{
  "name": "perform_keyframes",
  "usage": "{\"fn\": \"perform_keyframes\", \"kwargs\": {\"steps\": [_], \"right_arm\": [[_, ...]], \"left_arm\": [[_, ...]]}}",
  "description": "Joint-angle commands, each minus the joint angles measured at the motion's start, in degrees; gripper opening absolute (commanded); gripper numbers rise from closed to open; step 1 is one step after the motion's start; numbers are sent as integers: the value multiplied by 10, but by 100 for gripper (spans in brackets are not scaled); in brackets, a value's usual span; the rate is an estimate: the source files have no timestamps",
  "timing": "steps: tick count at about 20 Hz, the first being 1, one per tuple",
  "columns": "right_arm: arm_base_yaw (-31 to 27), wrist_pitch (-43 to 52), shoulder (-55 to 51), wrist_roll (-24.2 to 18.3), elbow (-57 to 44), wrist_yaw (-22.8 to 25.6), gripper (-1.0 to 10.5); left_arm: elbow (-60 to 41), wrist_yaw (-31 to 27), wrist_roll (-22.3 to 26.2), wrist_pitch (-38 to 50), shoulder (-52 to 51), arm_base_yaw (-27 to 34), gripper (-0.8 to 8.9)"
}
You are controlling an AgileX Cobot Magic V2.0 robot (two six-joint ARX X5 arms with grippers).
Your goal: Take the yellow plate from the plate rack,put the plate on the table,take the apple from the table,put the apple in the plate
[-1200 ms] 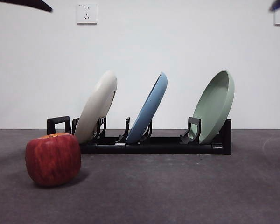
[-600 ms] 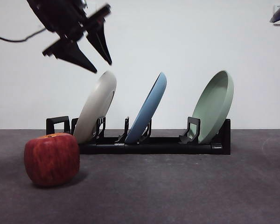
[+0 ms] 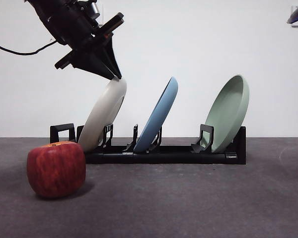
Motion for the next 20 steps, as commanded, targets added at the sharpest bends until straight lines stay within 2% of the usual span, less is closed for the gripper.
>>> {"fn": "perform_keyframes", "kwargs": {"steps": [1,8,14,20], "right_arm": [[1,2,0,-6,2,1,347],[0,3,0,-6,2,2,347],[0,10,0,-6,2,2,347],[0,94,0,19,3,3,347]], "left_arm": [[0,3,11,3,5,-1,-8],[6,4,11,-6,-31,-4,-8],[73,5,31,-105,-98,-23,-8],[113,3,78,-230,-187,-95,-8]]}}
